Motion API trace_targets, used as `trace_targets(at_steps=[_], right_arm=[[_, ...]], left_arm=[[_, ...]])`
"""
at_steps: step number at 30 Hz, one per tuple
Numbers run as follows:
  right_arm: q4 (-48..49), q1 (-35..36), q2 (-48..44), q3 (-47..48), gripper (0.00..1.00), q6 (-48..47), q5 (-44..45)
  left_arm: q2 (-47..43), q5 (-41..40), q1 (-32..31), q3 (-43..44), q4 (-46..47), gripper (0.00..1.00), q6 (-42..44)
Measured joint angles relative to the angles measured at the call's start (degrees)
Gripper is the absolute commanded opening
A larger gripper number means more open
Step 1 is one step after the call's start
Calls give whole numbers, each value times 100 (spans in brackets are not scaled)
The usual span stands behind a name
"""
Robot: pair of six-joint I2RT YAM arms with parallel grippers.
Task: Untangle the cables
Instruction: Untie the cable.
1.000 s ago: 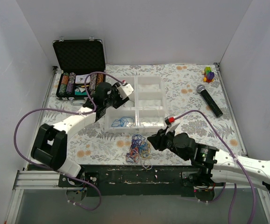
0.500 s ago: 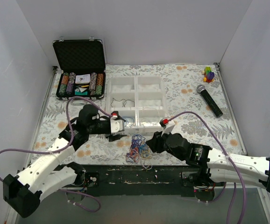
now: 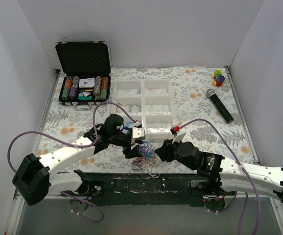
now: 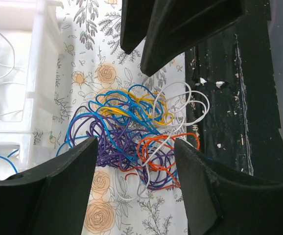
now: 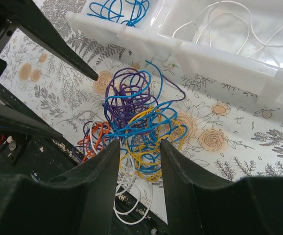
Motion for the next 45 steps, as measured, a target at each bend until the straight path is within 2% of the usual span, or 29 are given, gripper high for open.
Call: trace_targets(at_steps=[8, 10, 16, 20, 34, 41, 45], right_arm=[[0, -2, -157, -33, 47, 0, 22], [0, -4, -199, -33, 46, 0, 22], [4, -4, -249, -50, 46, 0, 22], [2, -4, -286, -136, 45, 2, 22], [138, -4, 44, -151, 44, -4, -17], [376, -4, 409, -149, 55, -63, -94], [470, -7, 634, -136, 58, -109, -157]], left_arm=[[481, -63, -85, 0, 240, 54, -151], [540, -98, -92, 2, 245, 47, -114], [802, -264, -94, 79, 282, 11, 155], [929, -358, -94, 166, 227, 0, 352], [649, -339, -94, 791, -319, 0, 450], [304, -267, -94, 1961, -852, 0, 369], [66, -181, -94, 2796, -1222, 0, 424]])
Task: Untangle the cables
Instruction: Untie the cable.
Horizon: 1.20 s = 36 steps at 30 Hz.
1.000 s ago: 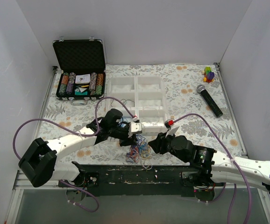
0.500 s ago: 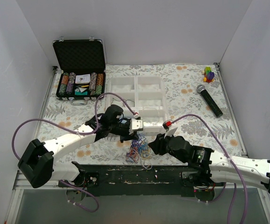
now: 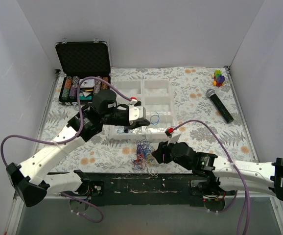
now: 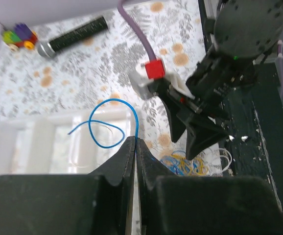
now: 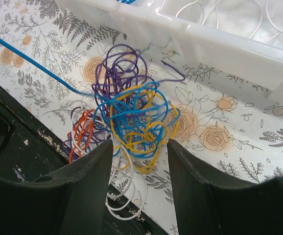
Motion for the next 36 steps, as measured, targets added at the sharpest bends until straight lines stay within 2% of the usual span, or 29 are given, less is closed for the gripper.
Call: trace_targets(at_steps=[5, 13, 28, 33, 36], right_arm=[[114, -9, 264, 175, 58, -66, -79], [367, -28, 560, 256, 58, -66, -225], [654, -31, 1416, 354, 57, 90, -389], [695, -31, 1556, 354, 54, 214, -413], [695, -31, 1591, 354, 56, 236, -420]], left_arm=[[-286, -107, 0, 673, -341, 0, 170], [-1067, -1130, 2, 693, 363, 0, 413], [-863, -1143, 0, 2524, 509, 0, 605], [-872, -1137, 0, 2883, 625, 0, 691], [-905, -1117, 0, 2911, 671, 0, 693]])
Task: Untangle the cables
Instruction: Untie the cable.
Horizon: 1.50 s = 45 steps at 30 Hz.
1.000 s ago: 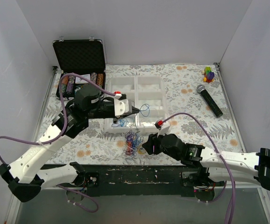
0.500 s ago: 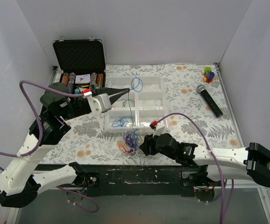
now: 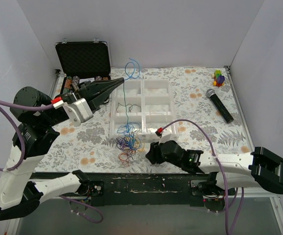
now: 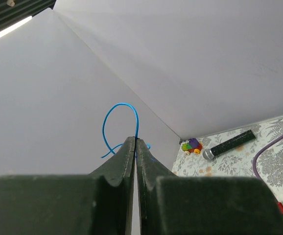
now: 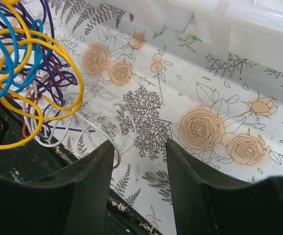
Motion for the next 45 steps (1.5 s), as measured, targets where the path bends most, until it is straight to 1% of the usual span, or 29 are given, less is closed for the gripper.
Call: trace_targets(at_steps=[3, 6, 9, 12, 18, 24, 28, 32, 40, 45], right_arm=[[-31, 0, -181, 0, 61, -17, 0], [-61, 0, -807, -2, 64, -87, 20], [-46, 0, -1355, 57, 65, -234, 28], [-55, 2, -1410, 267, 65, -396, -11], [81, 48, -955, 656, 65, -634, -157], [284, 153, -164, 1060, 63, -813, -291], [498, 184, 286, 1331, 61, -887, -304], [654, 219, 667, 1523, 56, -905, -260], [876, 299, 1427, 1572, 47, -664, -31], [1034, 308, 1731, 1449, 46, -402, -22]], left_arm=[[-70, 31, 0, -74, -20, 0, 4], [-210, 96, 0, -352, -72, 0, -9], [-328, 188, 0, -667, -140, 0, -9], [-356, 245, 0, -868, -192, 0, -7], [-260, 308, 0, -896, -249, 0, -4], [-254, 372, 0, -896, -249, 0, -11], [-249, 433, 0, -896, -249, 0, -17], [-205, 474, 0, -866, -258, 0, -31], [-44, 435, 0, -551, -225, 0, 0], [4, 315, 0, -122, -94, 0, 258]])
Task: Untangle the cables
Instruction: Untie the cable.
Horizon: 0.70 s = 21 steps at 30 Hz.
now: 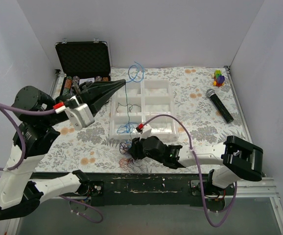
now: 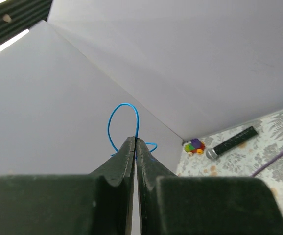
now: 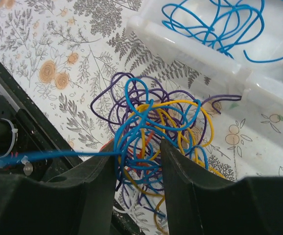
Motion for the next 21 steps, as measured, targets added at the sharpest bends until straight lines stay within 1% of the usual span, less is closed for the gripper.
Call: trace_targets(at_steps=[3, 5, 13, 17, 19, 21], right_arm=[[39, 0, 96, -103, 45, 166, -11], [55, 0, 138, -181, 45, 284, -26], [22, 120, 205, -629, 47, 817, -31], [-2, 210, 243, -640, 46, 953, -11], [-39, 238, 223, -640, 47, 986, 33], [-160, 256, 103, -643, 47, 992, 101]], left_arm=[[-11, -42, 0, 232, 168, 0, 269], [-61, -138, 0, 254, 468, 0, 531], [-107, -765, 0, 118, 2474, 0, 2286], [61, -1016, 0, 269, 2747, 0, 2677], [31, -1088, 0, 98, 2763, 0, 2763], [-105, -1143, 0, -286, 2699, 0, 2826]])
